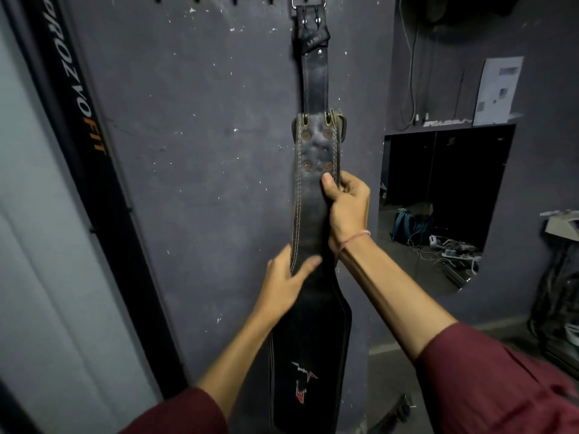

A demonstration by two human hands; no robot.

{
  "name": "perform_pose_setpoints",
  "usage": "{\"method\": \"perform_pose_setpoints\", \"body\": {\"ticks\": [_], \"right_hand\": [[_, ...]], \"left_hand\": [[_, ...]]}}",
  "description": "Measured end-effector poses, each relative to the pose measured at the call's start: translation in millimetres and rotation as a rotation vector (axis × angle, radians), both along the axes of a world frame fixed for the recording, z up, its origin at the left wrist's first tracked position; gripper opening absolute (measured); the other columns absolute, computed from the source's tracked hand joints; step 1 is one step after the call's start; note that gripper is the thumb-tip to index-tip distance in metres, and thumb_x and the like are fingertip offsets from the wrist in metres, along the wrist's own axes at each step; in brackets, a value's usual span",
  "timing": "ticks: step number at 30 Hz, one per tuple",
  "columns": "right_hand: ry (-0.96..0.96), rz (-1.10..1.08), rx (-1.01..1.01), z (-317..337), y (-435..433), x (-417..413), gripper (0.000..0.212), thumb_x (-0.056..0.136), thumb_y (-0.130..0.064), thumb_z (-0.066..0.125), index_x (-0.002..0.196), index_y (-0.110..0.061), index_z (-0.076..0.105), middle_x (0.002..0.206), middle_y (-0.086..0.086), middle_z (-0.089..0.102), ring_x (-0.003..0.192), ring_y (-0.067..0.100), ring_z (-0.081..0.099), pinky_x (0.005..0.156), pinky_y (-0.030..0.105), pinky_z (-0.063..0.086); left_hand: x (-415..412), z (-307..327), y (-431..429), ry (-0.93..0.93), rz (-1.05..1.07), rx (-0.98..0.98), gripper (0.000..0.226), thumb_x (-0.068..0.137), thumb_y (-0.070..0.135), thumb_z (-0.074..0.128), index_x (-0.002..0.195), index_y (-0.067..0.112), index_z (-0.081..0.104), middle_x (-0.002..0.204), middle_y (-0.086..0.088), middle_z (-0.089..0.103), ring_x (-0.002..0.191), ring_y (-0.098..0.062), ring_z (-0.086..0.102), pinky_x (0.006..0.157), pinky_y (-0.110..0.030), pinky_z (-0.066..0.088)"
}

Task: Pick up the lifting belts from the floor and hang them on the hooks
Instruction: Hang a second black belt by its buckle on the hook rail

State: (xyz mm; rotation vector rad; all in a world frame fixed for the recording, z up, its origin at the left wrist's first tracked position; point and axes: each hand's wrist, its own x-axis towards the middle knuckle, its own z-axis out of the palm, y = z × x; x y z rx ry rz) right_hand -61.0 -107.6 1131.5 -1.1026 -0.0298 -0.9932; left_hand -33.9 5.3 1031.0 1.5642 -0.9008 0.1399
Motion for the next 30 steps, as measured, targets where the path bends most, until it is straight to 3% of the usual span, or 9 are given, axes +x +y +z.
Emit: {"method": "perform_pose_setpoints", "body": {"ticks": [5,7,9,12,16,19,22,26,30], "right_hand": [[0.050,0.001,0.002,-22,3,3,0.012,0.092,-0.001,0.057,0.093,0.006,0.067,0.084,0.015,0.064,0.080,0.024,0.056,0.074,0.036,0.046],[0.045,0.004,-0.020,-28,5,3,0.012,0.093,-0.002,0.057,0.091,0.003,0.067,0.084,0.015,0.064,0.081,0.023,0.057,0.074,0.035,0.046],[0.037,-0.004,-0.050,-31,6,2,0.011,0.091,-0.005,0.058,0.087,-0.001,0.067,0.083,0.015,0.064,0.081,0.023,0.056,0.074,0.037,0.045],[0.006,-0.017,-0.076,-37,7,-1,0.010,0.087,-0.009,0.061,0.084,-0.002,0.067,0.082,0.015,0.064,0.081,0.023,0.055,0.075,0.041,0.045],[0.007,-0.011,-0.126,-45,6,-10,0.009,0.091,0.001,0.058,0.091,0.000,0.067,0.083,0.011,0.066,0.080,0.021,0.059,0.074,0.035,0.049],[0.040,0.015,-0.146,-53,3,-15,0.012,0.093,0.002,0.057,0.098,0.007,0.067,0.088,0.014,0.069,0.082,0.022,0.063,0.077,0.036,0.052],[0.063,0.041,-0.173,-59,3,-18,0.014,0.093,0.001,0.057,0.101,0.010,0.065,0.089,0.015,0.068,0.083,0.021,0.062,0.078,0.035,0.052],[0.082,0.094,-0.230,-69,10,-27,0.015,0.091,0.003,0.060,0.105,0.011,0.062,0.093,0.014,0.068,0.088,0.021,0.063,0.081,0.034,0.054],[0.258,0.193,-0.325,-127,10,-36,0.039,0.080,0.012,0.069,0.116,0.001,0.060,0.109,0.005,0.072,0.101,0.014,0.068,0.089,0.031,0.055]], "left_hand": [[-2,-37,12,-0.012,0.043,0.069,0.023,0.092,0.038,0.064,0.108,0.022,0.067,0.099,0.021,0.073,0.098,0.003,0.067,0.086,-0.029,0.054],[-7,-35,9,-0.039,0.154,0.039,0.045,0.091,0.059,0.052,0.085,0.014,0.061,0.068,0.020,0.061,0.067,0.008,0.054,0.063,-0.032,0.044],[-14,-19,4,-0.040,0.210,-0.018,0.068,0.090,0.071,0.035,0.088,0.007,0.058,0.071,0.010,0.060,0.065,-0.004,0.054,0.064,-0.038,0.042],[-17,28,-4,-0.024,0.214,-0.049,0.069,0.097,0.060,0.026,0.129,0.007,0.056,0.125,-0.012,0.064,0.119,-0.023,0.057,0.101,-0.028,0.041],[-8,83,-8,-0.016,0.236,0.007,0.053,0.105,0.045,0.027,0.120,0.002,0.054,0.117,-0.026,0.061,0.107,-0.029,0.053,0.091,-0.039,0.038],[3,111,-15,0.069,0.167,-0.085,0.059,0.103,0.052,0.028,0.090,0.009,0.066,0.078,-0.009,0.063,0.075,-0.019,0.059,0.073,-0.037,0.046],[9,129,-26,0.262,0.092,-0.216,0.057,0.100,0.057,0.032,0.096,0.013,0.068,0.086,-0.005,0.067,0.080,-0.017,0.063,0.071,-0.032,0.051],[21,128,-38,0.296,0.157,-0.401,0.036,0.102,0.042,0.041,0.082,0.019,0.059,0.080,-0.010,0.061,0.079,-0.023,0.056,0.071,-0.040,0.046],[29,110,-33,0.269,0.177,-0.440,0.036,0.100,0.044,0.041,0.076,0.022,0.056,0.074,-0.012,0.054,0.071,-0.024,0.050,0.065,-0.040,0.042]]}}
